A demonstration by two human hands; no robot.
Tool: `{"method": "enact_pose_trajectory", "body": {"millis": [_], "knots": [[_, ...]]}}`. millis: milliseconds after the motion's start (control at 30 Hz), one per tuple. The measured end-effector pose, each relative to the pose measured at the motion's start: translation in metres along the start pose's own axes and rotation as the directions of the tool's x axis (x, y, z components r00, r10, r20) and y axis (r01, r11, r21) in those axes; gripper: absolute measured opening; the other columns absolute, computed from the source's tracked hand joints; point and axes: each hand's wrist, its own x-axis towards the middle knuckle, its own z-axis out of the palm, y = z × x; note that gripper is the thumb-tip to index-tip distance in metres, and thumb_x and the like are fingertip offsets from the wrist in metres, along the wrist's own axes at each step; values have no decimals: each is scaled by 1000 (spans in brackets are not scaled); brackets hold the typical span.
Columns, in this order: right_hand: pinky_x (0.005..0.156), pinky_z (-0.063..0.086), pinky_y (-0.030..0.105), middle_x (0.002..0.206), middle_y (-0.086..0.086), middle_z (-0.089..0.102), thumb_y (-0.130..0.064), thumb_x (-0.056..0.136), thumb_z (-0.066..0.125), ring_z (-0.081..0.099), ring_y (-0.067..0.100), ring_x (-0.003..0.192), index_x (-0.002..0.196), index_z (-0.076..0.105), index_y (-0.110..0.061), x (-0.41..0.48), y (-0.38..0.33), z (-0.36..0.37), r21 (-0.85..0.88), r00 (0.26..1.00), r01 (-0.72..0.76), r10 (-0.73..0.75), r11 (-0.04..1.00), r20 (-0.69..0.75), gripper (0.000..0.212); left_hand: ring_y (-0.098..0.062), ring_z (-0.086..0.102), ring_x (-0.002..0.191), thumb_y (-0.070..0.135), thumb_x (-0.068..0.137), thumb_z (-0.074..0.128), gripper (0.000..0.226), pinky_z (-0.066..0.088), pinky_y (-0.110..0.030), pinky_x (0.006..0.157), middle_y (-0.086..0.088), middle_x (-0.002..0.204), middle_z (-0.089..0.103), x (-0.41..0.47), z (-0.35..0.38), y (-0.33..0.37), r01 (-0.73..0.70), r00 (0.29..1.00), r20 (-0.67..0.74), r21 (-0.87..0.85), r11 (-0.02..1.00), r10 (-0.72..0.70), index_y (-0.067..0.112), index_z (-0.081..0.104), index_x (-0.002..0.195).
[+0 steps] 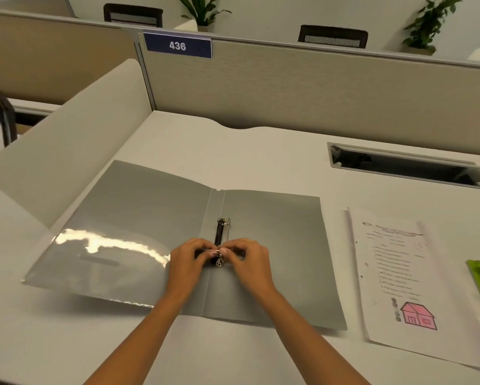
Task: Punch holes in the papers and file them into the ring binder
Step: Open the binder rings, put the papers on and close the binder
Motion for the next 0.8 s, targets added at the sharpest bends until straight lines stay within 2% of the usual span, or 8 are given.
{"method": "enact_pose_trajectory", "body": {"millis": [100, 233, 300, 333, 400, 500, 667, 800], "knots": [[73, 49, 18, 80, -8, 73, -30, 81, 71, 64, 6, 81, 83, 75, -21, 5, 3, 4, 18, 997, -66, 66, 998, 27, 10, 2, 62, 81, 7, 78, 72, 12, 48, -9, 68, 13, 75, 68, 3, 1, -4, -8, 1000, 10, 12, 1000, 8, 19, 72, 75], [62, 43, 7, 74, -7, 68, -25, 81, 71, 58, -2, 67, 81, 73, -16, 10, 6, 0, 39, 993, -103, 101, 994, 68, 9, -1, 63, 79, 6, 77, 72, 12, 50, -13, 68, 10, 75, 69, 10, 0, -7, 8, 998, 66, 16, 1000, -9, 18, 73, 74], [64, 41, 7, 77, -8, 67, -25, 83, 69, 57, -2, 71, 84, 73, -16, 13, 10, -4, 14, 988, -102, 100, 995, 115, 9, 0, 64, 78, 3, 76, 72, 15, 50, -11, 69, 11, 74, 69, 16, -2, -8, 11, 994, 110, 25, 1000, -13, 18, 74, 73], [68, 40, 9, 80, -9, 66, -26, 84, 67, 56, 0, 77, 86, 72, -17, 14, 12, -4, -23, 986, -83, 86, 996, 143, 10, 1, 64, 78, 0, 75, 71, 17, 49, -8, 69, 12, 73, 69, 19, -3, -8, 6, 992, 129, 28, 1000, -9, 16, 74, 73], [79, 41, 22, 85, -10, 66, -27, 87, 63, 54, 11, 88, 88, 71, -21, 18, 17, -2, -112, 978, -24, 47, 993, 204, 10, 1, 64, 77, -6, 74, 69, 17, 47, -5, 69, 11, 71, 68, 22, -4, -8, -2, 989, 151, 25, 1000, -2, 11, 75, 73], [86, 37, 33, 87, -12, 63, -28, 91, 56, 50, 15, 91, 89, 69, -23, 19, 21, -2, -154, 970, 17, 21, 988, 243, 14, -5, 66, 80, -8, 73, 68, 20, 48, -7, 70, 7, 71, 70, 23, -5, -10, -17, 988, 153, 12, 1000, 15, 10, 74, 71], [83, 38, 28, 88, -11, 65, -27, 94, 52, 51, 14, 93, 85, 68, -29, 20, 23, -6, -104, 964, 28, 0, 994, 264, 18, -8, 68, 80, -9, 73, 67, 25, 52, -13, 75, 1, 74, 73, 24, -7, -14, -27, 987, 159, -27, 999, 31, 15, 73, 68], [81, 37, 22, 86, -14, 63, -25, 94, 53, 51, 11, 93, 81, 65, -32, 19, 22, -7, -71, 963, 25, -5, 997, 270, 19, -8, 68, 81, -11, 74, 67, 23, 51, -10, 74, -3, 76, 73, 23, -7, -15, -28, 987, 156, -50, 998, 35, 11, 74, 69]]}}
